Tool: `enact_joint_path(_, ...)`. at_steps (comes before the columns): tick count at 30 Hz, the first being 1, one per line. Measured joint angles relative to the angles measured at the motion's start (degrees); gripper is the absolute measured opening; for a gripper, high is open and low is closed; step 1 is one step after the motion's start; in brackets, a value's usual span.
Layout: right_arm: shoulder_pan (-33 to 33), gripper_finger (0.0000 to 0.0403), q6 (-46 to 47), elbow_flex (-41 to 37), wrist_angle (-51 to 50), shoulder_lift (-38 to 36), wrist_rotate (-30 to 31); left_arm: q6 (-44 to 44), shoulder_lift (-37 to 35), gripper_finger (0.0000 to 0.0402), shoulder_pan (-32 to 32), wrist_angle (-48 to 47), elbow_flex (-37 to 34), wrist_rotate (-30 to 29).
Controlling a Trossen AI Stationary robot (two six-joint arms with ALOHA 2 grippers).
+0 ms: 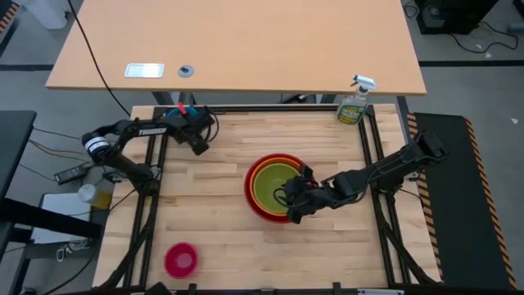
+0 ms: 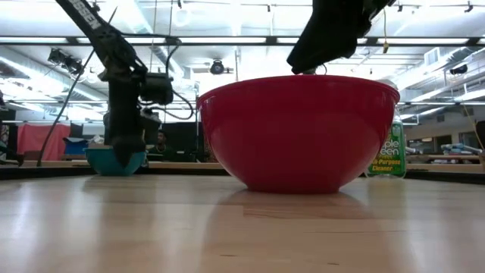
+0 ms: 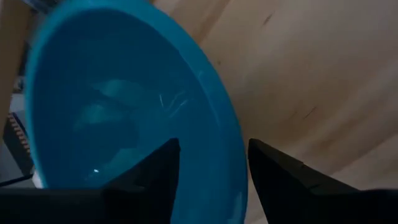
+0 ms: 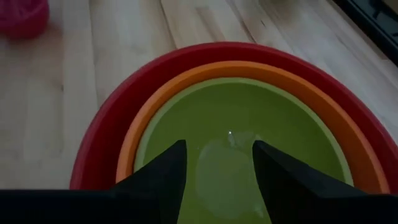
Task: Nest bowls inside each other
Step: Stack the blue bowl on the green bowl
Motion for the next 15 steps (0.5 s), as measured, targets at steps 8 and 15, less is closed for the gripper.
enact_joint_path(8, 0.37, 0.0189, -0.51, 0.02, 1.24, 0.00, -0.10, 2.90, 3.17, 0.0096, -0.05, -0.36, 0.02, -0.41)
enact_joint_path(15, 0.37, 0.0179, -0.42, 0.02, 1.09, 0.00, -0.11, 3.17, 2.85, 0.0017, -1.98, -2.58, 0.14, -0.42)
